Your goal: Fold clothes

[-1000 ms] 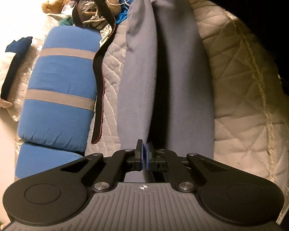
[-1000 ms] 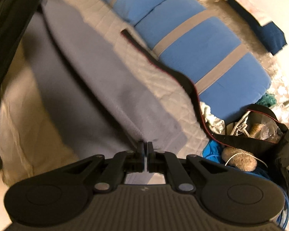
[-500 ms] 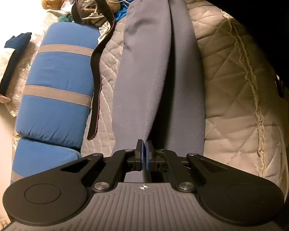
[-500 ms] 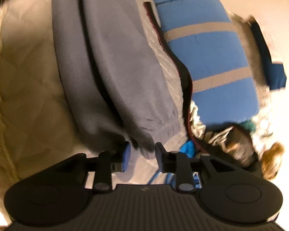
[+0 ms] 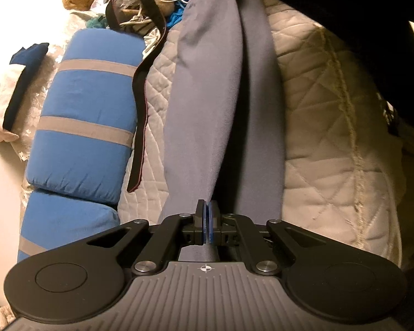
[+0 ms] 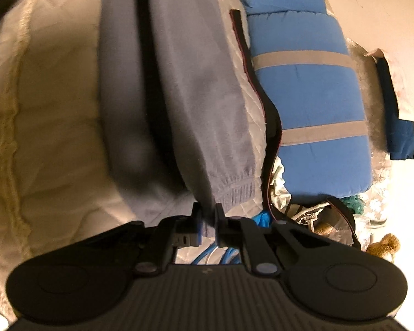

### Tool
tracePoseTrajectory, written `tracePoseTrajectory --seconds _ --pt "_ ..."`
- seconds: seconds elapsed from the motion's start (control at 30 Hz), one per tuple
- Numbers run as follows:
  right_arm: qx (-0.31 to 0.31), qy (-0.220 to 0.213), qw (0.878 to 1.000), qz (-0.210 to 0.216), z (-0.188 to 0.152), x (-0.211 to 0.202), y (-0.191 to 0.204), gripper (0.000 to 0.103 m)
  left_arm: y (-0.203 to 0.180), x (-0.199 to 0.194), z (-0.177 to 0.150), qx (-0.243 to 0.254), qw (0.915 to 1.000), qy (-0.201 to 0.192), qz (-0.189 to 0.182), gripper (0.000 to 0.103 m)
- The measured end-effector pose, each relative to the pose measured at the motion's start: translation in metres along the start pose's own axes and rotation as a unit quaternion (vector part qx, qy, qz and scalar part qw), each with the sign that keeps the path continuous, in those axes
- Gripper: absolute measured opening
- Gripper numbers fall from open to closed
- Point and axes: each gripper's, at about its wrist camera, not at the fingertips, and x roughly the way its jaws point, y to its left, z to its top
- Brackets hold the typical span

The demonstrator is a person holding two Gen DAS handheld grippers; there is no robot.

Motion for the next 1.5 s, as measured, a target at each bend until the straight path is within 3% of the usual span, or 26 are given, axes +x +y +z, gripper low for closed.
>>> tracePoseTrajectory --seconds 0.47,0.87,1.17,1.2,1.23,1.3,1.33,1.37,1.5 --pt "-0.028 0.020 0.999 0.014 0.002 0.002 0.026 0.009 -0.024 0.001 0.001 0.019 0.9992 -0.001 -0.035 0.001" --pt "0.010 0.024 0.999 0.038 0.004 -0.004 0.015 0.008 -0.029 0.007 0.000 0.020 0.9980 0.002 -0.060 0.001" --pt "0.001 0.028 0.998 0.047 0.001 -0.004 0.018 0.009 -0.026 -0.001 -0.002 0.018 0.9976 -0.003 -0.067 0.001" --pt "0.000 0.030 0.998 0.046 0.002 -0.003 0.020 0.012 -0.026 0.000 -0.002 0.019 0.9975 -0.003 -0.068 0.001" --pt "0.001 0.033 0.998 0.044 0.003 -0.002 0.021 0.032 -0.028 0.002 -0.002 0.019 0.9975 -0.003 -0.068 0.001" --pt "0.014 0.037 0.998 0.046 0.005 -0.003 0.020 0.049 -0.030 0.007 -0.003 0.017 0.9978 0.000 -0.065 0.002" --pt "0.025 0.037 0.998 0.047 0.006 -0.005 0.019 0.066 -0.030 0.009 -0.004 0.013 0.9977 0.000 -0.067 0.003" --pt "0.041 0.035 0.997 0.047 0.006 -0.009 0.017 0.076 -0.029 0.009 -0.006 0.008 0.9973 0.000 -0.073 0.004" --pt "0.131 0.025 0.990 0.054 0.008 -0.024 -0.001 0.083 -0.020 0.005 -0.010 -0.018 0.9949 -0.003 -0.099 0.005"
